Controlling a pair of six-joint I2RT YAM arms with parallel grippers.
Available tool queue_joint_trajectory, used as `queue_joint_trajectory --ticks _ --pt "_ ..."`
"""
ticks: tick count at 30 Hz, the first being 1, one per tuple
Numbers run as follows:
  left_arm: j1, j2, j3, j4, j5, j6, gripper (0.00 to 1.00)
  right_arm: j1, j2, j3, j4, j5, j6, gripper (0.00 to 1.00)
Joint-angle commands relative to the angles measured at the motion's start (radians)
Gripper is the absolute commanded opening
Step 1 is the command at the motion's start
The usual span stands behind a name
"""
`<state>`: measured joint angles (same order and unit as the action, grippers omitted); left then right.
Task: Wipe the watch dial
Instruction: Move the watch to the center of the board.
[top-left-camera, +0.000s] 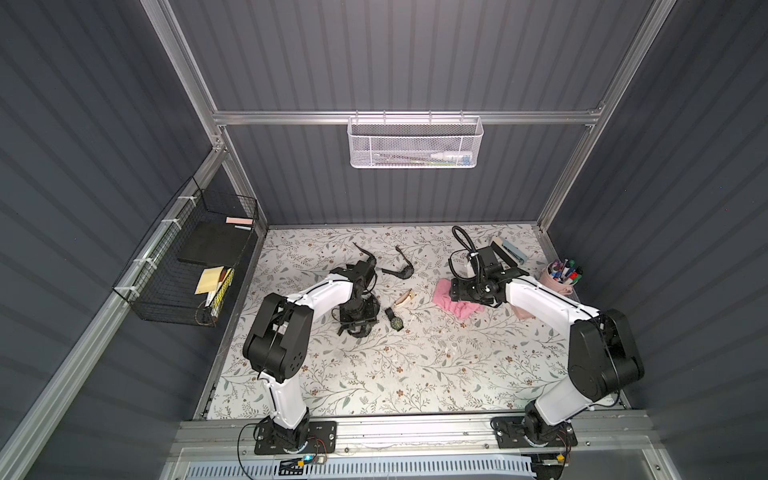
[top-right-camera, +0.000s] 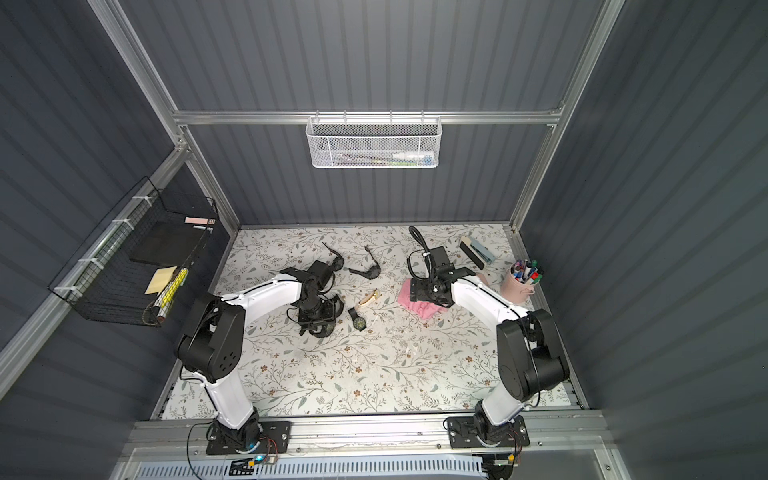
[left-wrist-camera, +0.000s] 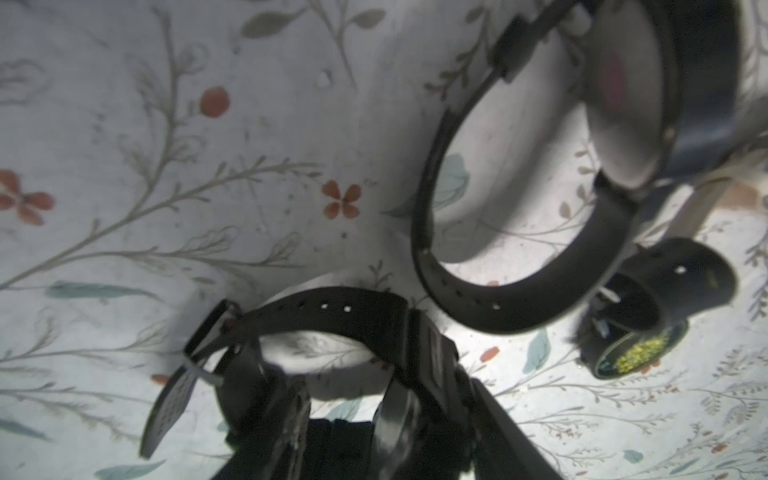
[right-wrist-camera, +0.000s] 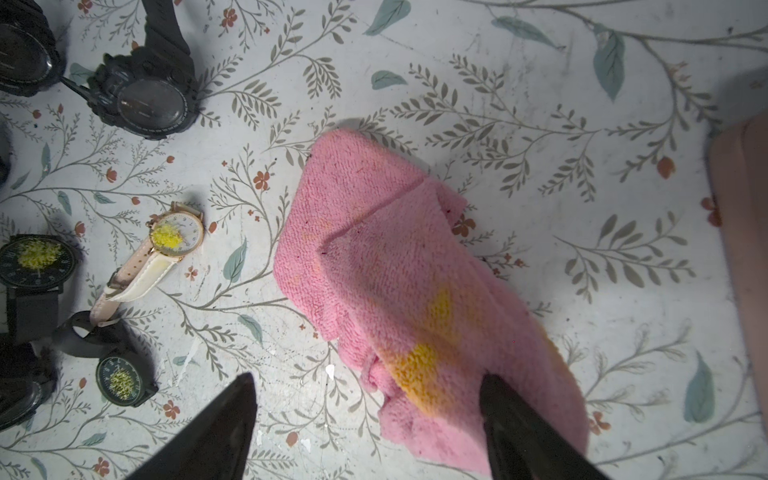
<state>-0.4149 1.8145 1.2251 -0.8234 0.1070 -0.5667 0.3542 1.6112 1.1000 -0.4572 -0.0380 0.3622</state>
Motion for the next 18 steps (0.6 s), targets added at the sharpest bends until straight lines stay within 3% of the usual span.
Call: queue_joint_trajectory --ticks 1,5,9,18 --pt "0.02 -0.062 -0.014 -0.063 -0.041 0.034 0.62 -0.002 0.021 0.023 -0.001 -0.02 0.006 0.85" --pt "0.024 -0.069 -0.001 -0.068 -0.022 0.043 0.65 -0.003 0.032 0.03 0.023 -0.037 0.01 0.85" --pt "0.024 -0.055 0.031 -0.026 0.01 0.038 0.76 -0.003 0.038 0.038 0.025 -0.043 0.009 0.85" --pt "0.024 -0.021 0.048 0.069 0.098 -0.096 0.78 -0.003 0.051 0.041 0.019 -0.043 0.001 0.84"
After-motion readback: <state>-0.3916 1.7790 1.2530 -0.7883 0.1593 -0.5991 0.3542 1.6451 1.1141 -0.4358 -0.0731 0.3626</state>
